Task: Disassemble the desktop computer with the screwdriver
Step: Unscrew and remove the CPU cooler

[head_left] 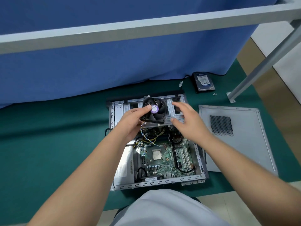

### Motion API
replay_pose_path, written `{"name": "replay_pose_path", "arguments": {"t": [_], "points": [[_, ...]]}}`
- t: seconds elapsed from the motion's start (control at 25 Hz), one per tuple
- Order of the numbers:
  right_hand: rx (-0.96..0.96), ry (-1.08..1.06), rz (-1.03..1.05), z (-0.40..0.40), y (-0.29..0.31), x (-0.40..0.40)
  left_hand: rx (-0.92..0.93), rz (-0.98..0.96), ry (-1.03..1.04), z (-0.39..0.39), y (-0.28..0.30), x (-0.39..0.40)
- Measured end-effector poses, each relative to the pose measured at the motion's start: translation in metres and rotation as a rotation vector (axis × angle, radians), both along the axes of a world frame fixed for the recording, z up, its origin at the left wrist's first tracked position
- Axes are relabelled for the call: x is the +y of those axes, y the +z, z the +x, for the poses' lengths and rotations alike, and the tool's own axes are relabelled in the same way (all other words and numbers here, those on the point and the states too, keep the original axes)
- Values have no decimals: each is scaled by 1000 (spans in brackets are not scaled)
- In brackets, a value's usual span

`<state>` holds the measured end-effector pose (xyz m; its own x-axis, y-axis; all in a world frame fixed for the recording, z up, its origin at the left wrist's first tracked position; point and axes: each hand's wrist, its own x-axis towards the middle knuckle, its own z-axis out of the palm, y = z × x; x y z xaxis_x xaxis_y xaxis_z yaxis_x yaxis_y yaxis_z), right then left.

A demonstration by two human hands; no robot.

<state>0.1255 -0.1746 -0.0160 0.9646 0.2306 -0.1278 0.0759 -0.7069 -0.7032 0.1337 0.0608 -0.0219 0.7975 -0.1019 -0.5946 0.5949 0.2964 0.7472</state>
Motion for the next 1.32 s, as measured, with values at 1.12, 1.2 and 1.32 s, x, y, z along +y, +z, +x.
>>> {"name": "replay_pose_path", "arguments": {"t": [1.12,1.2,1.32], "points": [[309,-250,752,41,32,-21,99,-164,226,-20,-24,15],[324,-258,674,46,25,-24,89,-164,186,-23,-23,16],[363,-262,612,51,18,-23,53,-134,108,-26,-20,18]]}}
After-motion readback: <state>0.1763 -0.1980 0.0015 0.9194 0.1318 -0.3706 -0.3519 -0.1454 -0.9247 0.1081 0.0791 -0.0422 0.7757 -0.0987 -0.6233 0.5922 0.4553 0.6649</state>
